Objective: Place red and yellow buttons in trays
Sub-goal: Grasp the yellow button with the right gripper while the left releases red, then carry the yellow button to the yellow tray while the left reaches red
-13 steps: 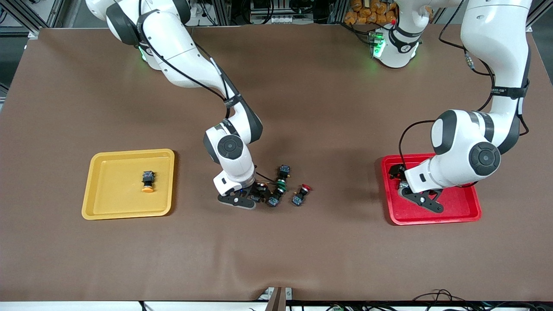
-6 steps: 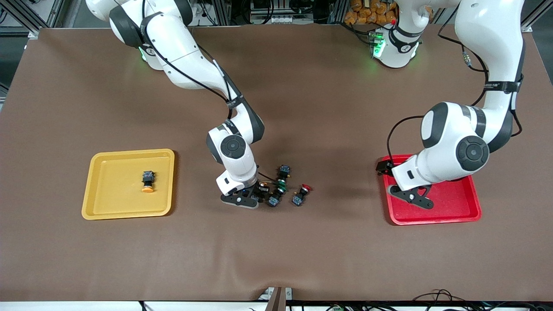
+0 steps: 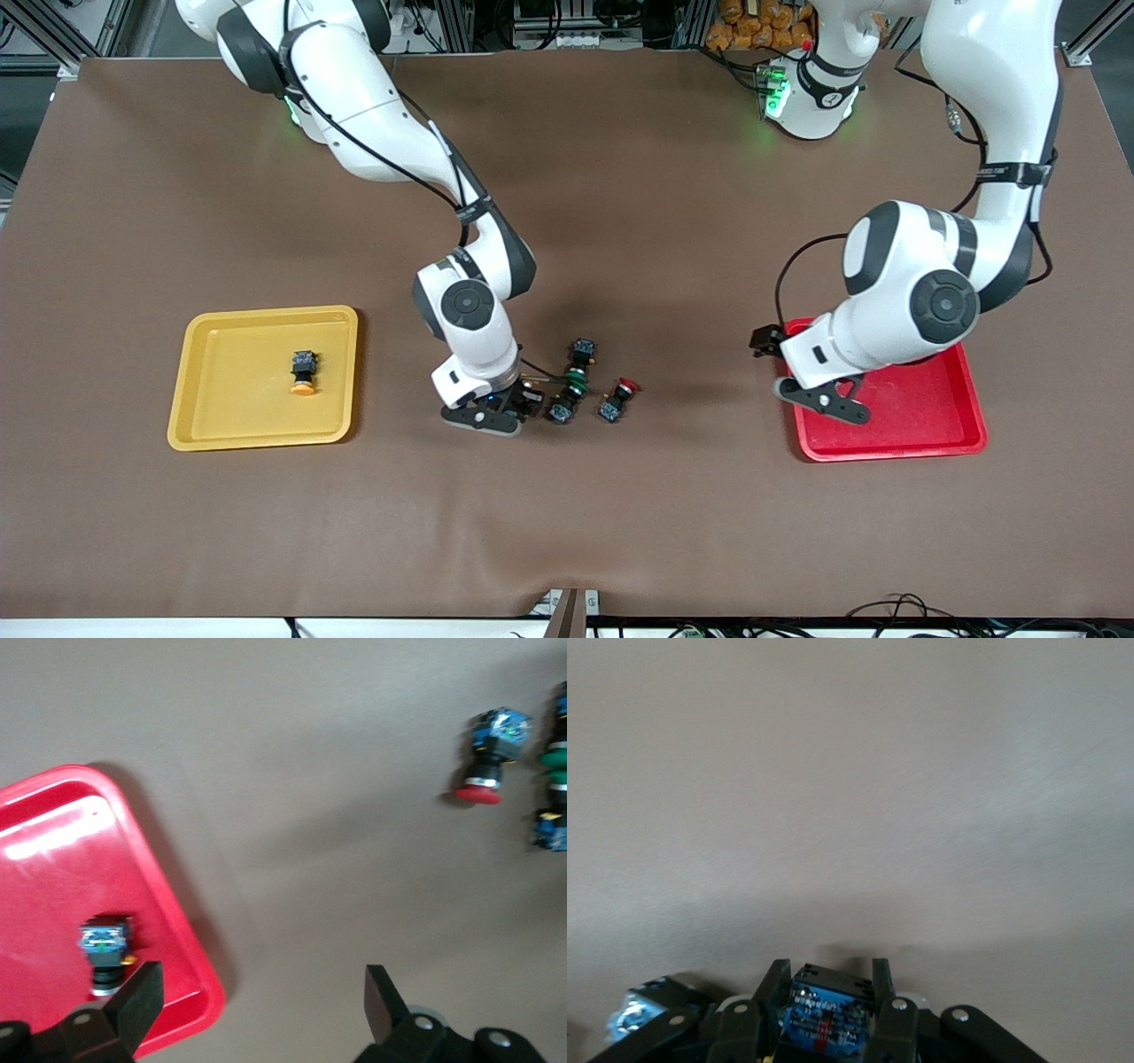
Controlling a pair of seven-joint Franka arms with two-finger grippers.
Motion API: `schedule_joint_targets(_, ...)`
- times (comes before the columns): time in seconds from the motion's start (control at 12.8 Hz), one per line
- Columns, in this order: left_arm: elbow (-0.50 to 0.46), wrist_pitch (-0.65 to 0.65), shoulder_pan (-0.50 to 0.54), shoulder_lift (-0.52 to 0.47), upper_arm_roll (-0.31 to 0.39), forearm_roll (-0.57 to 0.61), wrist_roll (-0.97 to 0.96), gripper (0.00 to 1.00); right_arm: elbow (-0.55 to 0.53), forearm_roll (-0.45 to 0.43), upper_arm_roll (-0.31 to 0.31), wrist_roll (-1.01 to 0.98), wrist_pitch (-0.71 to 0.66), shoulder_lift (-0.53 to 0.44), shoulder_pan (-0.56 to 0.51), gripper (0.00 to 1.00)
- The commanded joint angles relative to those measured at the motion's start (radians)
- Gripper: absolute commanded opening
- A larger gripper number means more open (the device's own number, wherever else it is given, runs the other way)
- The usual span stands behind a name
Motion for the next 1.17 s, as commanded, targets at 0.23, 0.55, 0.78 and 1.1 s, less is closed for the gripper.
schedule_joint_targets(0.23, 0.095, 0.040, -0.067, 0.093, -0.056, 0.007, -0.045, 1.00, -0.052, 0.011, 0.021, -0.346, -0.360, -0.269, -0.170, 0.00)
schedule_joint_targets(0.55, 0.095, 0.236, -0.136, 0.181, -0.053, 0.015, -0.043, 1.00, -0.236, 0.017, 0.019, -0.786, -0.418, -0.447, -0.351, 0.00)
schedule_joint_targets(0.78, 0.095, 0.272, -0.179, 0.190, -0.044, 0.019, -0.040, 1.00, -0.281, 0.015, 0.016, -1.104, -0.412, -0.464, -0.508, 0.00)
schedule_joint_targets(1.1, 0.095, 0.353, -0.185, 0.242, -0.042, 0.088, -0.037, 1.00, -0.281, 0.014, 0.016, -1.395, -0.274, -0.391, -0.651, 0.00)
